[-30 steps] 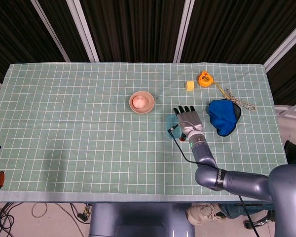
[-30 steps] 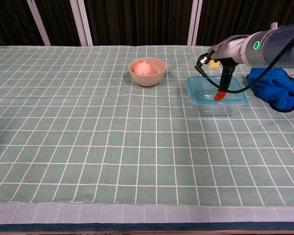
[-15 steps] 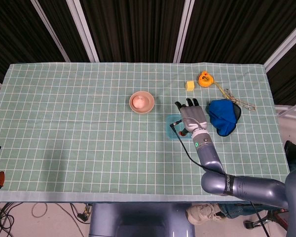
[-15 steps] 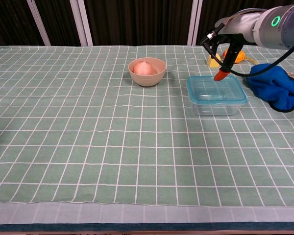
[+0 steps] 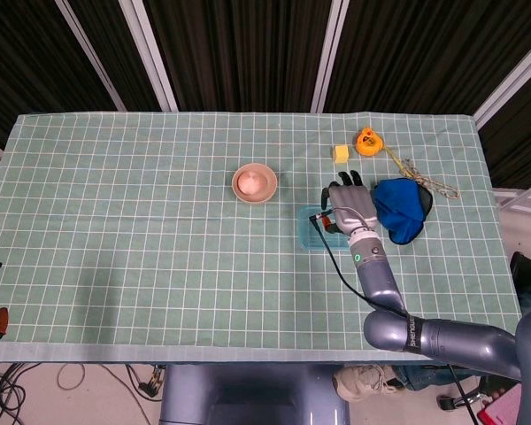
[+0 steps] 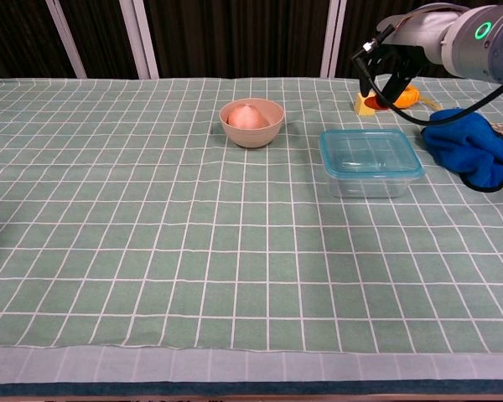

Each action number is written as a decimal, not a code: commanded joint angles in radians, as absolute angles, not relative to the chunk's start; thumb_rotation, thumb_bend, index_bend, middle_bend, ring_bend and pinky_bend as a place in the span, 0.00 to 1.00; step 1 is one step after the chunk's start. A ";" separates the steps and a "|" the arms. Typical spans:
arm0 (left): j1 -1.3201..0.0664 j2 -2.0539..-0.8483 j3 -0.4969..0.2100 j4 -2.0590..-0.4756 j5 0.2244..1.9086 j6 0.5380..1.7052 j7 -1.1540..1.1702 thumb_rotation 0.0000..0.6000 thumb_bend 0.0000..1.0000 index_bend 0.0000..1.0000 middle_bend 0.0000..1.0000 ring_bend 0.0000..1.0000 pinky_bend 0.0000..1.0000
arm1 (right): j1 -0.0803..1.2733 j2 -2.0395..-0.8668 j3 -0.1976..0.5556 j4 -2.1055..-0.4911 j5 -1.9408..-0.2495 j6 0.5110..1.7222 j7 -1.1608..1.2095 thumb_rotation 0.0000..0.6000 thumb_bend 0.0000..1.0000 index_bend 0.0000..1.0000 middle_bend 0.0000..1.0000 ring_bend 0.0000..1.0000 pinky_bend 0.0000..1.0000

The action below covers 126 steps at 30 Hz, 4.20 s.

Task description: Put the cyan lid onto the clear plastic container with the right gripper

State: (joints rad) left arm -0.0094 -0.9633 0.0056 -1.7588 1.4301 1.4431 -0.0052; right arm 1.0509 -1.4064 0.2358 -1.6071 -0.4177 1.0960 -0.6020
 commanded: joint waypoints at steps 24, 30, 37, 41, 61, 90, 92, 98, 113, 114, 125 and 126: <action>-0.011 -0.962 0.005 -1.761 1.423 1.437 -0.006 1.00 0.52 0.07 0.00 0.00 0.00 | 1.004 -1.426 0.243 -1.547 -0.472 1.002 -0.562 1.00 0.62 0.65 0.46 0.18 0.00; -0.011 -0.962 0.005 -1.763 1.420 1.435 -0.006 1.00 0.52 0.07 0.00 0.00 0.00 | 0.995 -1.421 0.244 -1.542 -0.488 0.988 -0.547 1.00 0.62 0.65 0.49 0.20 0.00; -0.011 -0.960 0.005 -1.764 1.418 1.434 -0.007 1.00 0.52 0.07 0.00 0.00 0.00 | 0.993 -1.431 0.233 -1.501 -0.491 0.965 -0.548 1.00 0.62 0.71 0.59 0.26 0.00; -0.011 -0.959 0.006 -1.764 1.419 1.433 -0.009 1.00 0.52 0.07 0.00 0.00 0.00 | 0.987 -1.422 0.221 -1.493 -0.490 0.961 -0.562 1.00 0.62 0.73 0.62 0.27 0.01; -0.013 -0.951 0.008 -1.772 1.414 1.421 -0.021 1.00 0.52 0.07 0.00 0.00 0.00 | 0.934 -1.382 0.126 -1.580 -0.456 1.044 -0.691 1.00 0.62 0.74 0.62 0.27 0.02; -0.016 -0.942 0.009 -1.782 1.402 1.407 -0.033 1.00 0.52 0.07 0.00 0.00 0.00 | 0.939 -1.497 0.164 -1.517 -0.433 1.058 -0.731 1.00 0.63 0.75 0.62 0.27 0.00; -0.017 -0.942 0.009 -1.782 1.401 1.406 -0.033 1.00 0.52 0.07 0.00 0.00 0.00 | 0.938 -1.504 0.167 -1.511 -0.434 1.057 -0.728 1.00 0.63 0.75 0.62 0.27 0.00; -0.017 -0.940 0.009 -1.783 1.400 1.404 -0.036 1.00 0.52 0.07 0.00 0.00 0.00 | 0.932 -1.523 0.177 -1.487 -0.440 1.056 -0.718 1.00 0.65 0.75 0.62 0.27 0.00; -0.018 -0.939 0.010 -1.785 1.398 1.401 -0.035 1.00 0.52 0.07 0.00 0.00 0.00 | 0.922 -1.543 0.180 -1.461 -0.444 1.036 -0.720 1.00 0.65 0.75 0.62 0.27 0.00; -0.018 -0.939 0.010 -1.785 1.398 1.402 -0.035 1.00 0.52 0.07 0.00 0.00 0.00 | 0.921 -1.545 0.181 -1.459 -0.444 1.034 -0.719 1.00 0.65 0.75 0.62 0.27 0.00; -0.018 -0.937 0.010 -1.787 1.398 1.401 -0.037 1.00 0.52 0.07 0.00 0.00 0.00 | 0.914 -1.564 0.188 -1.427 -0.446 1.009 -0.701 1.00 0.65 0.75 0.62 0.27 0.00; -0.018 -0.937 0.010 -1.787 1.398 1.401 -0.038 1.00 0.52 0.07 0.00 0.00 0.00 | 0.913 -1.567 0.188 -1.422 -0.447 1.006 -0.699 1.00 0.65 0.75 0.62 0.27 0.00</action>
State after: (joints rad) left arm -0.0178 -0.9371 0.0098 -1.7869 1.3980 1.4011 -0.0380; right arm 0.9140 -1.5643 0.1877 -1.4255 -0.4469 1.0090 -0.7008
